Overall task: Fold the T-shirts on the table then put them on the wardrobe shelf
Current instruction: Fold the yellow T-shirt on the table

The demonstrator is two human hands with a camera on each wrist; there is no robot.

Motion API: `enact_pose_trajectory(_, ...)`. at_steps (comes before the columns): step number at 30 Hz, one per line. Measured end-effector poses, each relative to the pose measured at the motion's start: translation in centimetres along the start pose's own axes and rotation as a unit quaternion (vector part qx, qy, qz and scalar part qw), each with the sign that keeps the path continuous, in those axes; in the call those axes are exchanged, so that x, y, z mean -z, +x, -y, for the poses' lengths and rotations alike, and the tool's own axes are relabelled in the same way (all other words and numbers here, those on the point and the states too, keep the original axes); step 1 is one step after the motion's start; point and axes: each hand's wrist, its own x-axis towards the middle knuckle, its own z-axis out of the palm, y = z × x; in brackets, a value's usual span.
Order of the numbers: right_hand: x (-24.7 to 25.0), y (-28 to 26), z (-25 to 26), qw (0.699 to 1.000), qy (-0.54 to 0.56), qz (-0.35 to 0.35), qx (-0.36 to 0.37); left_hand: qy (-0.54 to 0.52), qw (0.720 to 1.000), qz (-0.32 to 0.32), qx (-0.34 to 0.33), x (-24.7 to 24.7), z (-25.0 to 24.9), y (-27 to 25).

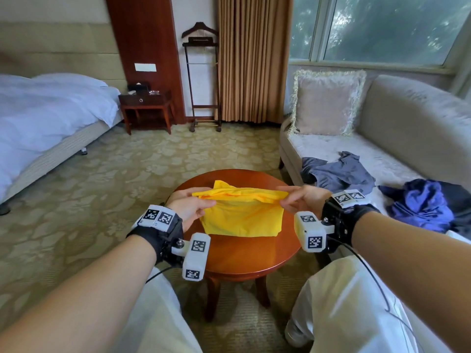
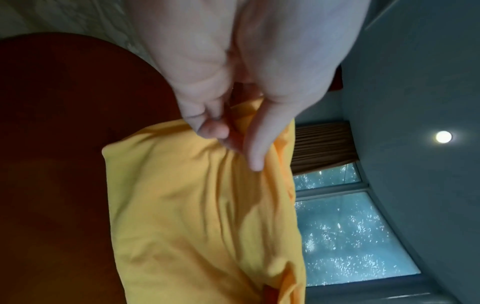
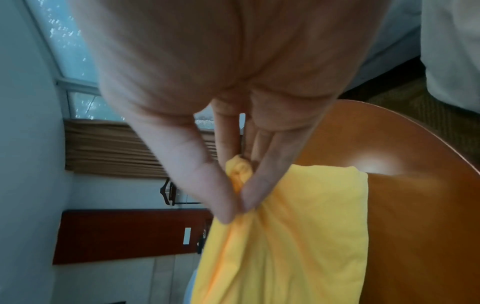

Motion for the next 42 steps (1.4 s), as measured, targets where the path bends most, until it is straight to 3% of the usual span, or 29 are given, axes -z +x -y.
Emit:
enact_pose_trajectory(3,0.3,1.3,0.4,0.999,-0.047,-0.017,-0.022,0.065,0.997,-0.035,-0.014,0.0,0.4,2.4)
enact_pose_trajectory(6,0.4,2.7,1.2,0.998,-0.022,-0.047,-0.039,0.090,0.994,-0.048,-0.025,-0.4,-0.2,4.5)
enact_pose_trajectory(11,0.2,5.5,2.7,0.992,-0.025,-0.107,-0.068,0.150,0.987,-0.028,-0.041,-1.1,-1.7,6.7)
enact_pose_trajectory(18,1.4,10.5,3.1,0.991,0.009,-0.102,-0.087,0.280,0.958,-0.021,-0.048,-0.4,-0.9,12.5)
enact_pose_trajectory(21,1.6,13.2,2.5,0.984,-0.137,-0.073,-0.092,0.309,0.950,-0.008,-0.042,-0.1,0.0,14.8)
enact_pose_trajectory(23,1.5,14.3,1.8,0.970,-0.204,-0.100,-0.084,0.324,0.946,0.028,-0.023,0.1,0.6,16.0)
enact_pose_trajectory(28,2.1,17.5,2.0,0.944,-0.272,-0.160,-0.099,0.349,0.931,0.085,-0.056,-0.2,0.9,18.8)
enact_pose_trajectory(32,2.2,20.2,1.6,0.941,-0.259,-0.195,-0.097,0.392,0.912,0.102,-0.065,-0.4,1.7,20.9)
enact_pose_trajectory(39,1.8,23.3,0.1,0.910,-0.337,-0.204,-0.129,0.483,0.874,0.048,-0.006,-1.5,3.0,24.0)
enact_pose_trajectory(42,1.6,24.0,-0.2,0.892,-0.374,-0.207,-0.144,0.487,0.873,0.034,0.019,-1.8,3.3,24.7)
